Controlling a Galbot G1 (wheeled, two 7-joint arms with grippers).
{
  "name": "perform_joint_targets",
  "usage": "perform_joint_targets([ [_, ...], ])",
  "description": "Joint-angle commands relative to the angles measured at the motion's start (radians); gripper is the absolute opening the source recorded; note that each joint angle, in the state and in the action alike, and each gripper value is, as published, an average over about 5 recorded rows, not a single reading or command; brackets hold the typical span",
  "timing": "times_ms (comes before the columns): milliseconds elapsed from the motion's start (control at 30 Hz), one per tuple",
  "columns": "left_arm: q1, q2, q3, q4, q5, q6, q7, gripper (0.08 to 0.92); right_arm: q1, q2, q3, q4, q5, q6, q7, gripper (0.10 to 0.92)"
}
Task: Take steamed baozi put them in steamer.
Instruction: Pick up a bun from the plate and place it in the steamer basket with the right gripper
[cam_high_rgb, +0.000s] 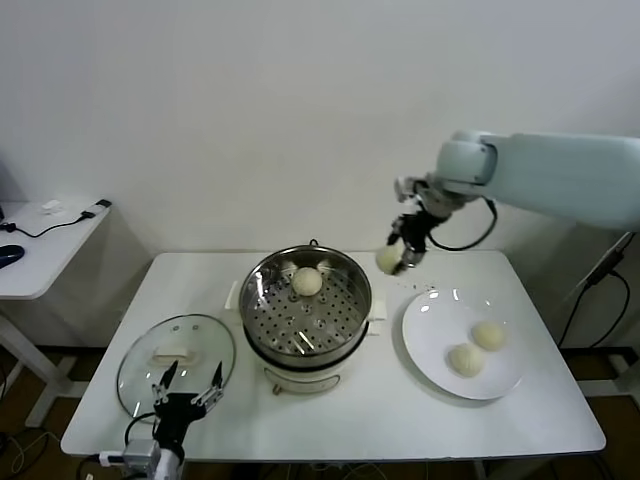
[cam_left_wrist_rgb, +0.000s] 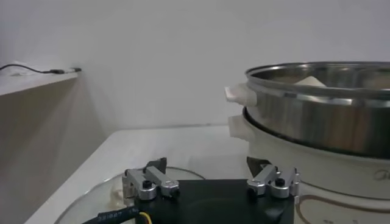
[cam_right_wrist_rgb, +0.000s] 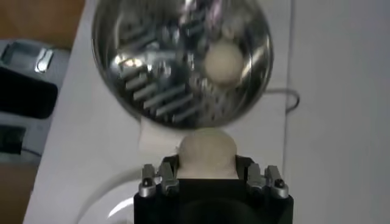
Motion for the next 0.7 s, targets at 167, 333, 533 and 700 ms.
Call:
perform_joint_targets([
  [167, -0.001, 0.001, -0.004, -0.006, 0.001, -0.001, 0.001, 0.823, -0.082, 0.331, 0.055, -0.023, 0.191, -0.079, 0.109, 0.619],
  [333, 0.004, 0.001, -0.007, -0.010, 0.001, -0.001, 0.002, 0.823, -0.225, 0.376, 0.047, -0.133, 0.107, -0.083, 0.128, 0.620],
  [533, 0.007, 0.000, -0.008, -0.004, 0.002, -0.002, 0.002, 0.823, -0.353, 0.411, 0.055, -0.254, 0.039, -0.080, 0.132, 0.622],
  [700, 0.006, 0.002, -0.007, -0.001, 0.002, -0.002, 0.002, 0.823, -0.392, 0.422, 0.055, -0.311, 0.012, -0.072, 0.127, 0.619],
])
